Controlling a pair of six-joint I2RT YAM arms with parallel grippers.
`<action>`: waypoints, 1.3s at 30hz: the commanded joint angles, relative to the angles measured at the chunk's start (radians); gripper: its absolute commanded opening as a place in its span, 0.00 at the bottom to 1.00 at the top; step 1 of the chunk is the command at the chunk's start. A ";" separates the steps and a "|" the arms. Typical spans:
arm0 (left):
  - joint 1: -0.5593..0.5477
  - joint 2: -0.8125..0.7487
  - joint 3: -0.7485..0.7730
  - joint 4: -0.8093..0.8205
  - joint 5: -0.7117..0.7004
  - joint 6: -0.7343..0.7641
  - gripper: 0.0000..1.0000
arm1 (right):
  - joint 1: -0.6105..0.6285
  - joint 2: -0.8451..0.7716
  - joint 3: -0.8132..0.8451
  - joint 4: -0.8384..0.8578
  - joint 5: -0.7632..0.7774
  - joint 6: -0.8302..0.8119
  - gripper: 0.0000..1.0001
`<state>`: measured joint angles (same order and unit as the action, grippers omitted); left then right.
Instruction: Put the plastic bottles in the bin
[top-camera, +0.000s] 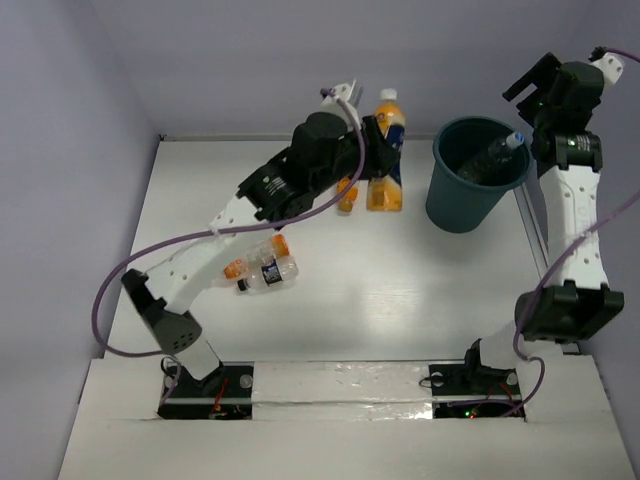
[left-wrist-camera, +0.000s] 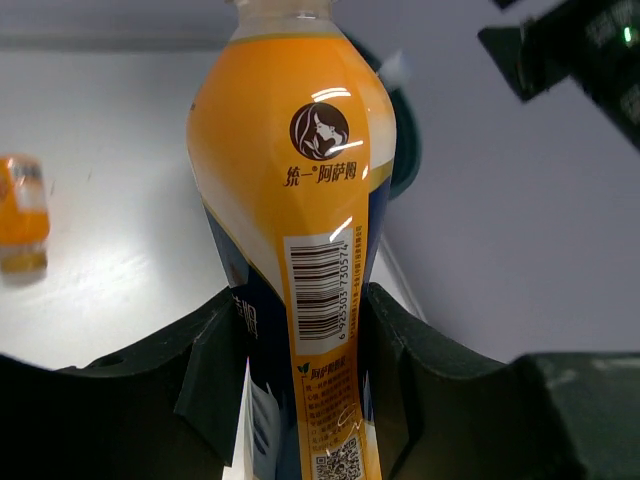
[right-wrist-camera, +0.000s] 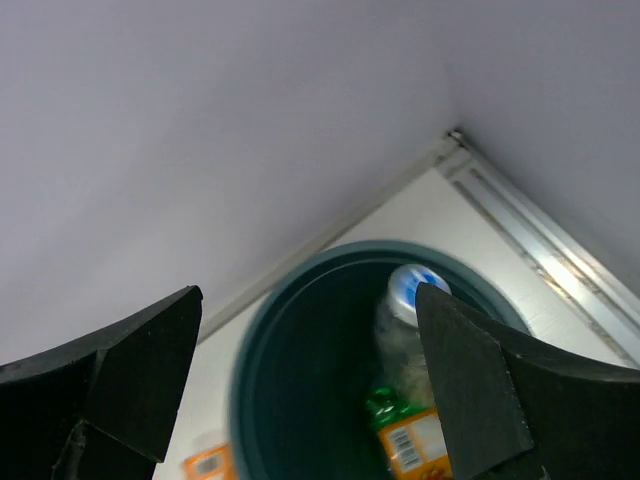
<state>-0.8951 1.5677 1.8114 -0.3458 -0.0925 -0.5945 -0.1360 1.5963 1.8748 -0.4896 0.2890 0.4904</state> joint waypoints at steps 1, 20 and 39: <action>0.002 0.126 0.201 -0.019 0.010 0.079 0.35 | 0.006 -0.220 -0.026 0.059 -0.102 0.031 0.91; -0.007 0.710 0.719 0.694 -0.137 -0.183 0.35 | 0.141 -0.949 -0.562 -0.102 -0.235 0.137 0.00; -0.027 0.924 0.786 0.900 -0.156 -0.016 0.99 | 0.150 -1.009 -0.560 -0.294 -0.428 0.123 0.00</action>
<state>-0.9070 2.5721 2.5591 0.4644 -0.2916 -0.7059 0.0082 0.5770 1.3258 -0.7868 -0.0780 0.6334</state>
